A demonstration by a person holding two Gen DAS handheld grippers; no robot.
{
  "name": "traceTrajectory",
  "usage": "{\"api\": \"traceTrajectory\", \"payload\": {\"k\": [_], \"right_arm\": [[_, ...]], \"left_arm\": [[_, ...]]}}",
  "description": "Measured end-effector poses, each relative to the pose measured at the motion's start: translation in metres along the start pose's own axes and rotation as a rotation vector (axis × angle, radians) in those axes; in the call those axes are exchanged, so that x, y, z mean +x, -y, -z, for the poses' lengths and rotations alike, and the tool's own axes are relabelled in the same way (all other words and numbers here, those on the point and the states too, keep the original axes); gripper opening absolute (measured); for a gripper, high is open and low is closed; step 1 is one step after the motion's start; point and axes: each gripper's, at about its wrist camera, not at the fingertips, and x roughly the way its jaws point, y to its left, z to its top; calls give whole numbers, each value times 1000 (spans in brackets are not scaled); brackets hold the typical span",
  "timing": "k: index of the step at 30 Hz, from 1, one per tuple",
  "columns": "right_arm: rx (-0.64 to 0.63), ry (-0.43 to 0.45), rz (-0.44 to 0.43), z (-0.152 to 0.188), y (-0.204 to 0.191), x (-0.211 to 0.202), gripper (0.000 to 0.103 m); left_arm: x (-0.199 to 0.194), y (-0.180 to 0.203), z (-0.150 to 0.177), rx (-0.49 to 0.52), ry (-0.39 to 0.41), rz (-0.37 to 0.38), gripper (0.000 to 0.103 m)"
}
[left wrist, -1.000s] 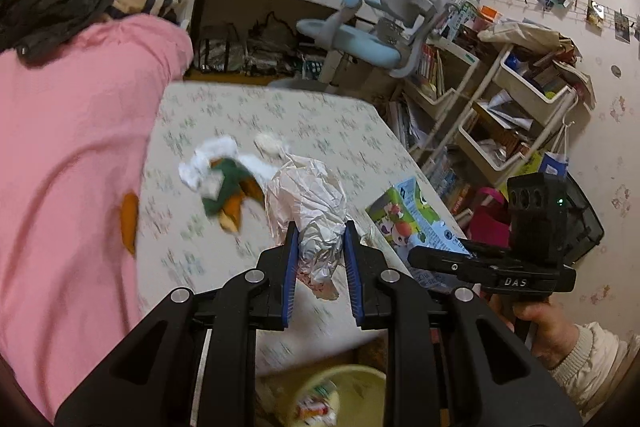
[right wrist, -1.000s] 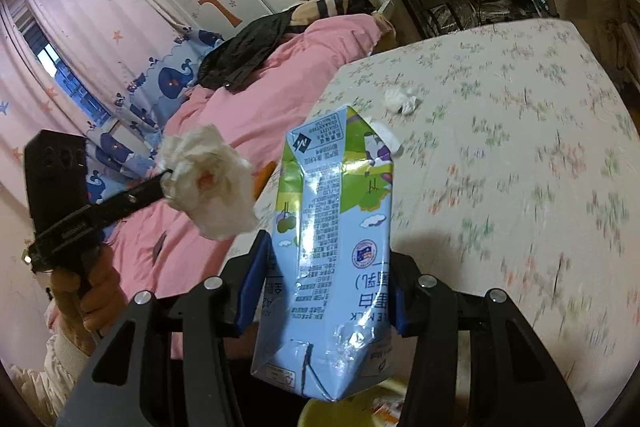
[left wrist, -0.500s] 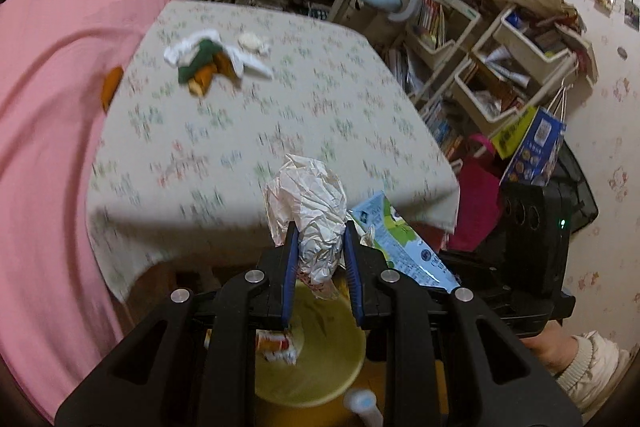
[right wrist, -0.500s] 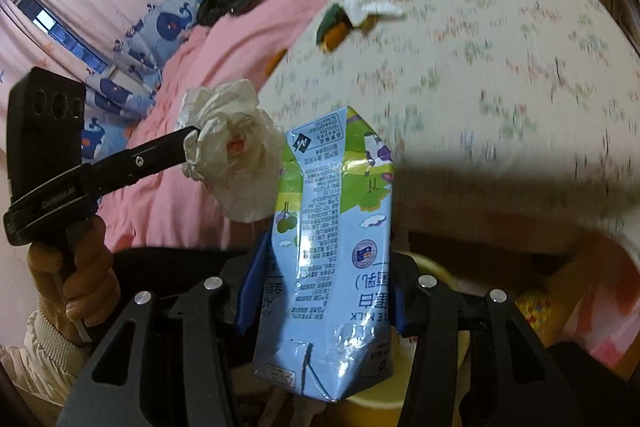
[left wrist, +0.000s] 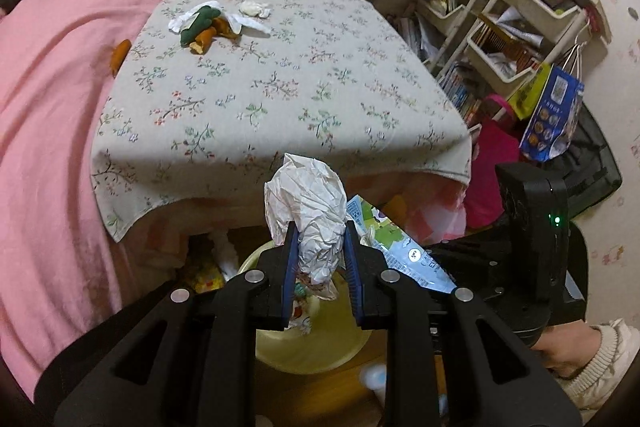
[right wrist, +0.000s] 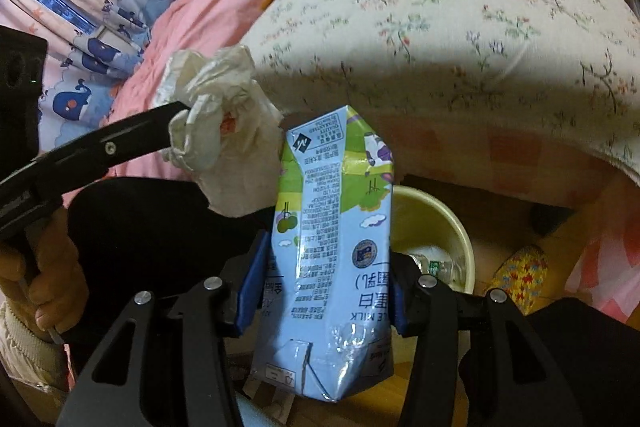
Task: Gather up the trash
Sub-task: 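Open both tools over the yellow bin, dropping the tissue and carton, then bring both tools back over the table toward the green plush and tissues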
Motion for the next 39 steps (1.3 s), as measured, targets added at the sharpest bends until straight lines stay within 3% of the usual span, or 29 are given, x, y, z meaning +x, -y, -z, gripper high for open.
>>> {"api": "traceTrajectory", "payload": {"k": [6, 9, 16, 22, 27, 39], "right_arm": [[-4, -89, 51, 7, 1, 18, 51], [0, -122, 82, 9, 3, 26, 57], [21, -114, 121, 11, 6, 22, 64], [59, -63, 147, 11, 13, 12, 69], [71, -15, 145, 8, 15, 5, 71], [57, 54, 151, 2, 13, -3, 73]], "left_arm": [[14, 3, 15, -5, -56, -44, 21], [24, 3, 22, -8, -97, -53, 22], [29, 3, 29, -16, -126, -59, 30], [22, -2, 26, -50, -103, -54, 37], [14, -1, 23, -49, -53, -52, 48], [-8, -18, 9, -123, 57, -67, 55]]}}
